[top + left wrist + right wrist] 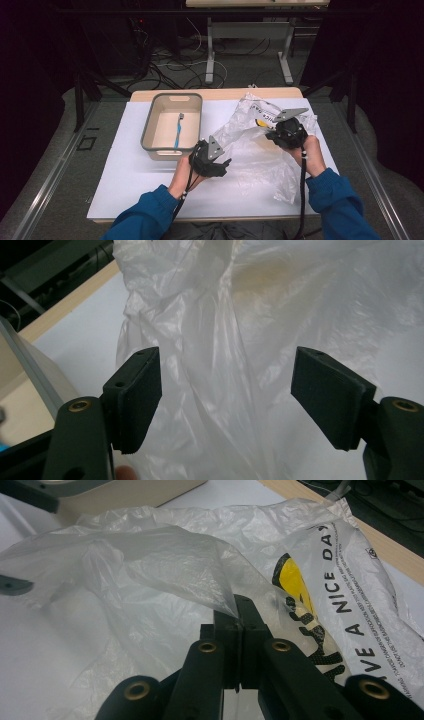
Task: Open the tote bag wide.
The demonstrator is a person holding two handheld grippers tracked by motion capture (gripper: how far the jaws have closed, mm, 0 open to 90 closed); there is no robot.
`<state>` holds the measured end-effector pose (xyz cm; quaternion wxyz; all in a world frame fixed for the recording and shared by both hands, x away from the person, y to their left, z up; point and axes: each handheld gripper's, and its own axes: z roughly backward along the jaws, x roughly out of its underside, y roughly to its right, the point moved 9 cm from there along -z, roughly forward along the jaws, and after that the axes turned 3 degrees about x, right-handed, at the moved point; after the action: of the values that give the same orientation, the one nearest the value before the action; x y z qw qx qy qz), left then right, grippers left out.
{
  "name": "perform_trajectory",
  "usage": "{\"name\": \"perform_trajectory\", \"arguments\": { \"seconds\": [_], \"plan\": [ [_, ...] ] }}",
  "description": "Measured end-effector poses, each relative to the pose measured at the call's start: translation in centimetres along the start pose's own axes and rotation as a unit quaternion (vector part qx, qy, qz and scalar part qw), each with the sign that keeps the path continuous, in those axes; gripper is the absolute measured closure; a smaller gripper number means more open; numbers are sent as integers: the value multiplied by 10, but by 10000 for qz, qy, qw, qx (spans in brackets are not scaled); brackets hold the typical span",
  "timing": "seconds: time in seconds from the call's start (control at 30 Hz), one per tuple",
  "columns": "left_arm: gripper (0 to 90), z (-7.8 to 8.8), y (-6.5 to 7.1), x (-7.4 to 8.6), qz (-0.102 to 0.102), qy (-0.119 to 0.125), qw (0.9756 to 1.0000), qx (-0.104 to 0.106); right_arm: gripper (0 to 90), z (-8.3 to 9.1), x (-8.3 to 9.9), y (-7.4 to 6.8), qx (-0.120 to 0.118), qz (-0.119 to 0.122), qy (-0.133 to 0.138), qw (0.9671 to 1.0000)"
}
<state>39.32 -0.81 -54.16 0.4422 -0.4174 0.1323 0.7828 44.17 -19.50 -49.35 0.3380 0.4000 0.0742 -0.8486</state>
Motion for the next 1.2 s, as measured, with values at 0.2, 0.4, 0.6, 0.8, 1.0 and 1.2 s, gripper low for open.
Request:
{"name": "perform_trajectory", "arguments": {
  "seconds": [0.2, 0.4, 0.6, 0.8, 1.0, 1.2],
  "plan": [
    [215, 5, 0, 25, 85, -287, 9995, 37, 900, -2, 3, 3, 60, -36, 17, 10000],
    [212, 0, 1, 49, 175, -702, 9974, 54, 900, 0, 2, 4, 122, -61, 95, 9999],
    [516, -19, -4, 61, 267, -764, 9967, 4, 900, 9, -3, 6, 208, -32, 233, 9995],
    [820, -33, -15, 57, 536, -558, 9970, -73, 900, 21, -11, 3, 265, 17, 421, 9988],
    [885, -35, -20, 45, 598, -279, 9975, -234, 900, 31, -16, 3, 295, 31, 556, 9980],
    [886, -32, -27, 38, 681, -155, 9969, -369, 900, 38, -20, 6, 388, 9, 680, 9969]
  ]
}}
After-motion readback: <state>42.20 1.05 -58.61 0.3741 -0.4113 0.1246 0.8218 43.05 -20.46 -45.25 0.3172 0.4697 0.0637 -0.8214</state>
